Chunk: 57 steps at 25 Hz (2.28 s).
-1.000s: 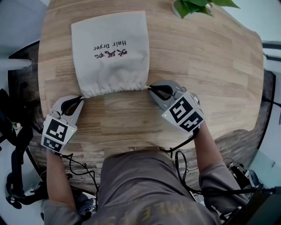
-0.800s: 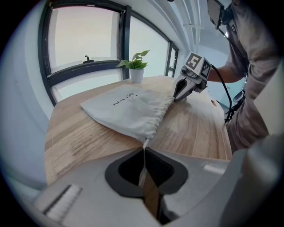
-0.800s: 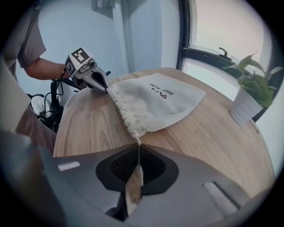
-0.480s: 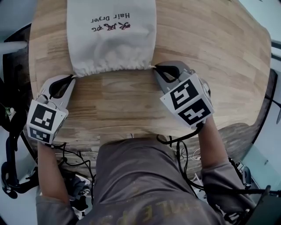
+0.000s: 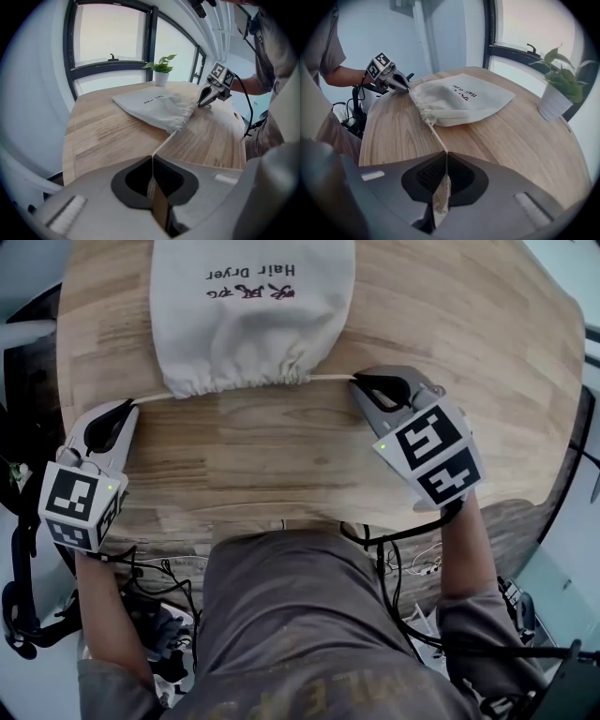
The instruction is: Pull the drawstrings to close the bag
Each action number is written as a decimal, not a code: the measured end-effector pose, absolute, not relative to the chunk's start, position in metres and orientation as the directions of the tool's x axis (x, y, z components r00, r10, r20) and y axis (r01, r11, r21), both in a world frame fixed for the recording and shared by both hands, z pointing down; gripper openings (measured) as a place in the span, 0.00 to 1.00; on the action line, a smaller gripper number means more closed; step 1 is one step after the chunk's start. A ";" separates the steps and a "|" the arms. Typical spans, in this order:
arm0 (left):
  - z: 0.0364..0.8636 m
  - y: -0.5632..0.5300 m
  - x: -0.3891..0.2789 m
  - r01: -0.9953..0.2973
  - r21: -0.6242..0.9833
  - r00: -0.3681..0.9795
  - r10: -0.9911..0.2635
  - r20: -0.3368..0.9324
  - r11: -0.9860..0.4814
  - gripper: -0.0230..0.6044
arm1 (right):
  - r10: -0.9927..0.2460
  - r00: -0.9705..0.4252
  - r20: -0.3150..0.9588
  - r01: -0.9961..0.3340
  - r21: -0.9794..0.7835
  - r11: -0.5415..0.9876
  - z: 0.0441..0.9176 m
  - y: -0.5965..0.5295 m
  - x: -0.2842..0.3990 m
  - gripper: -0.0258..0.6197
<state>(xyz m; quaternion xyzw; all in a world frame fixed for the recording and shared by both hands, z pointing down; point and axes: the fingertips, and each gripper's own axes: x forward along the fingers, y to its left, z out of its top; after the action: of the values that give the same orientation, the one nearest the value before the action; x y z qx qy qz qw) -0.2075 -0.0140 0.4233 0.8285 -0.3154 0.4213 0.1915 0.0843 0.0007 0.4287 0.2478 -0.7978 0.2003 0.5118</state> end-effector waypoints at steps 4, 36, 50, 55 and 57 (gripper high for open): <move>0.426 -0.014 -0.227 -0.703 0.037 0.421 -0.373 0.827 -0.710 0.05 | -0.188 -0.332 0.924 -0.617 -0.063 0.784 0.431 0.008 0.109 0.09; 0.398 0.000 -0.163 -0.579 0.059 0.573 -0.354 0.740 -0.813 0.39 | -0.201 -0.497 0.844 -0.374 0.000 0.928 0.400 0.002 0.049 0.30; 0.426 0.007 -0.150 -0.521 0.103 0.590 -0.270 0.761 -0.847 0.37 | -0.125 -0.502 0.856 -0.291 -0.031 0.956 0.430 0.004 0.016 0.23; 0.428 0.005 -0.151 -0.507 0.074 0.577 -0.274 0.770 -0.859 0.34 | -0.135 -0.512 0.848 -0.306 -0.034 0.951 0.430 0.004 0.016 0.23; 0.428 0.004 -0.149 -0.500 0.064 0.575 -0.275 0.771 -0.864 0.34 | -0.139 -0.513 0.847 -0.310 -0.031 0.950 0.430 0.004 0.016 0.22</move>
<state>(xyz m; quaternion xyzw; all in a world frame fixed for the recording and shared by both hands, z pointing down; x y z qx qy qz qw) -0.1487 0.0042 0.4278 0.8764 -0.2209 0.4049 0.1388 0.0159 0.0038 0.4303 0.1298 -0.8653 0.0894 0.4759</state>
